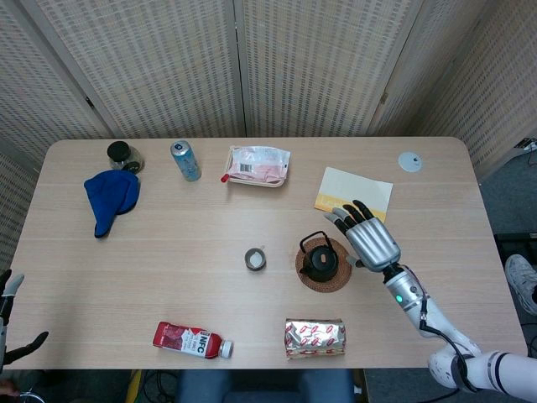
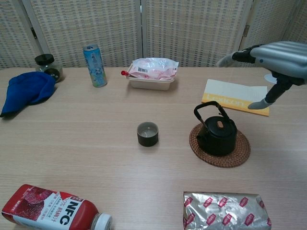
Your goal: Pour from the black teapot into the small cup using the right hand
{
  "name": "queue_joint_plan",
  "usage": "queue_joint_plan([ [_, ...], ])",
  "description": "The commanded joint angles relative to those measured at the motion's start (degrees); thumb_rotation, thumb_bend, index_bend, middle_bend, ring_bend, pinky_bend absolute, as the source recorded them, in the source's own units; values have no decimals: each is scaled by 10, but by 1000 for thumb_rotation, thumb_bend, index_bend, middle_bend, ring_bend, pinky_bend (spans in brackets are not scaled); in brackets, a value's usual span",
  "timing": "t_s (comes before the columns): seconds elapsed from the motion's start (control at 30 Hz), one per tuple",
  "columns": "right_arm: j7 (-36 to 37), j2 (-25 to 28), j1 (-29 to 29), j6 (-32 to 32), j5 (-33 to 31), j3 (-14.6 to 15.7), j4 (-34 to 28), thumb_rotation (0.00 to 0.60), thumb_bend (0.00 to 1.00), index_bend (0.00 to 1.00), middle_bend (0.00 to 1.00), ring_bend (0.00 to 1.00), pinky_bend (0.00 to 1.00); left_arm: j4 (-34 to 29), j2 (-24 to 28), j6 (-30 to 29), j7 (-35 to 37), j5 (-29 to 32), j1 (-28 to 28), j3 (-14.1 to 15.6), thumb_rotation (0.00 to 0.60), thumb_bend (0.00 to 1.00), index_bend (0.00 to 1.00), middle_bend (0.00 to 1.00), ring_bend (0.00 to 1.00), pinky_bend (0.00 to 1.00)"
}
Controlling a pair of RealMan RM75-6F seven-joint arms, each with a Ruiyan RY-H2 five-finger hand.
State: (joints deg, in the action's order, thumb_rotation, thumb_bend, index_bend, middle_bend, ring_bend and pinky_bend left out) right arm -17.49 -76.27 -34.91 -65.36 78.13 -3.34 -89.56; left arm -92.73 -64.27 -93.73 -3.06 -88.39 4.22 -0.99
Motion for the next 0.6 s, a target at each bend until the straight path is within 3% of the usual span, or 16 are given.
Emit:
queue_joint_plan([
  [0.03, -36, 35, 67, -92, 15, 12, -47, 600, 0, 152, 158, 103, 100, -2, 1, 1, -1, -2, -3, -1, 600, 134, 0, 0, 0, 0],
  [0.37, -46, 85, 195, -234, 30, 50, -99, 600, 0, 149, 158, 103, 100, -13, 3, 18, -6, -5, -22, -9, 600, 134, 0, 0, 0, 0],
  [0.6, -36, 104, 254, -283, 37, 62, -110, 600, 0, 149, 158, 103, 100, -15, 2, 20, -5, -10, -30, -13, 600, 134, 0, 0, 0, 0],
])
